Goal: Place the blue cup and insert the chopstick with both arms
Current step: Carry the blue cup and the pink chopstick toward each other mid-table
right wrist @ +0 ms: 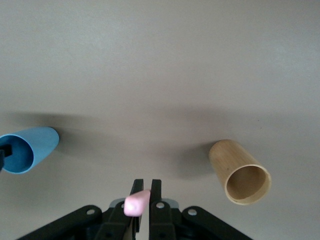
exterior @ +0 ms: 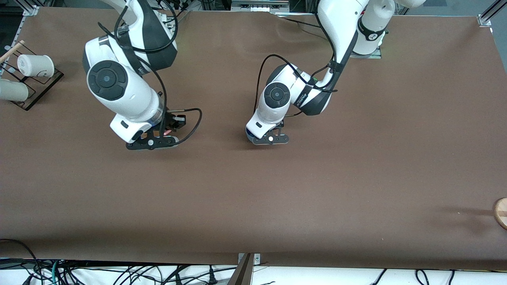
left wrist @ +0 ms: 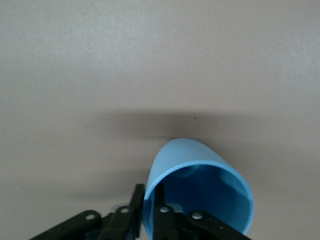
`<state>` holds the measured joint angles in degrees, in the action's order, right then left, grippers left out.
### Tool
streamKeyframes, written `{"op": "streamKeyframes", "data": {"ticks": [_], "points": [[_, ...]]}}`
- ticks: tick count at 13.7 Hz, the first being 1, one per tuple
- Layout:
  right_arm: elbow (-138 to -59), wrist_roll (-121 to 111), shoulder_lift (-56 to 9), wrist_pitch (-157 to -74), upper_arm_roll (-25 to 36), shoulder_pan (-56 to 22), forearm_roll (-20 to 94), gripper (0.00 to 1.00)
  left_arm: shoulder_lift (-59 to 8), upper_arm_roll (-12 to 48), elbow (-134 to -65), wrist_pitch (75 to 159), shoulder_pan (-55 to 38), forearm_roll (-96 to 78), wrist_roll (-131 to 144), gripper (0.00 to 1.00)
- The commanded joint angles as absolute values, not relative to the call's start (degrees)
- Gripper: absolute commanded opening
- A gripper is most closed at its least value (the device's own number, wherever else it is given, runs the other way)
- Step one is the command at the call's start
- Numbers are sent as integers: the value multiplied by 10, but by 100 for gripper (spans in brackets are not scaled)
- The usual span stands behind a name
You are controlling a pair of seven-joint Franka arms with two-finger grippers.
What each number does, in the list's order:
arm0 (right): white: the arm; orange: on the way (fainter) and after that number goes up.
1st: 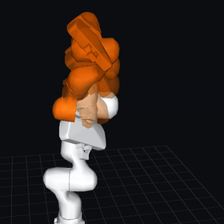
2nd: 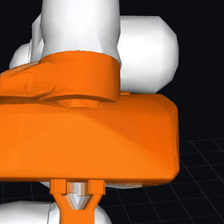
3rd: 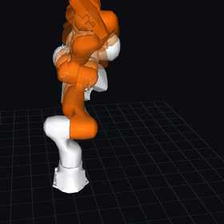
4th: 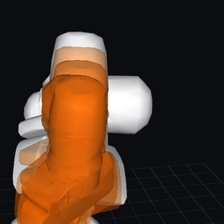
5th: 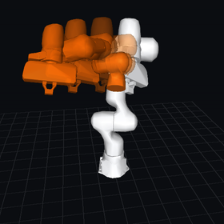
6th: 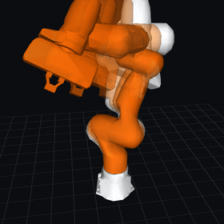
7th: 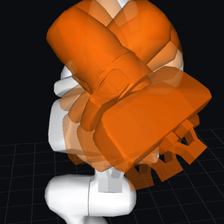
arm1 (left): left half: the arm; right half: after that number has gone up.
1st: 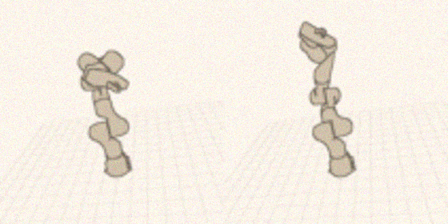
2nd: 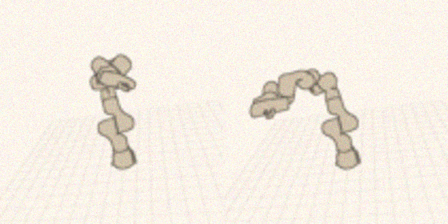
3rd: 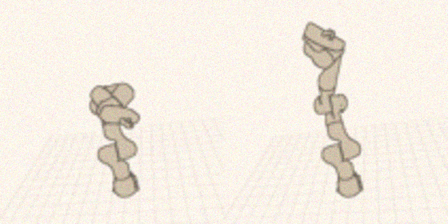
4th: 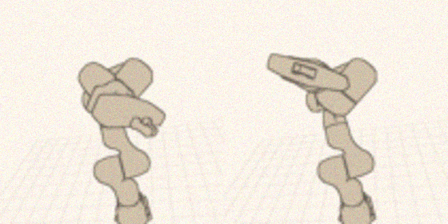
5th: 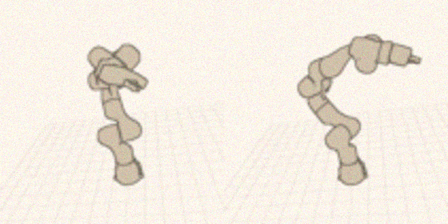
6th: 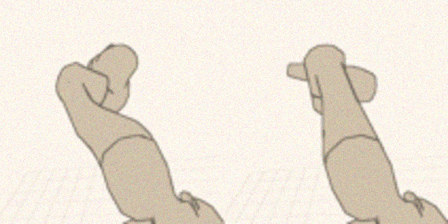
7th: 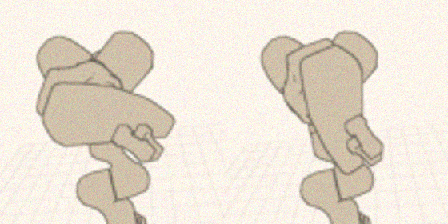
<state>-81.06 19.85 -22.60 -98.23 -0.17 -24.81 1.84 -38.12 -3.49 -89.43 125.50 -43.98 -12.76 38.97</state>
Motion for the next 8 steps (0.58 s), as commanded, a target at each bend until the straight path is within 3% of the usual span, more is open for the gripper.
{"op": "streamKeyframes", "data": {"ticks": [1,4,8], "points": [[-793,214,-231,-979,1,-256,25,0,-379,-44,-867,1242,-448,-142,385,100],[-793,253,-240,-998,0,-274,32,0,-336,-47,-858,1174,-433,-141,319,100],[-793,334,-257,-1050,-1,-314,33,0,-287,-50,-852,1079,-347,-122,177,100]]}}
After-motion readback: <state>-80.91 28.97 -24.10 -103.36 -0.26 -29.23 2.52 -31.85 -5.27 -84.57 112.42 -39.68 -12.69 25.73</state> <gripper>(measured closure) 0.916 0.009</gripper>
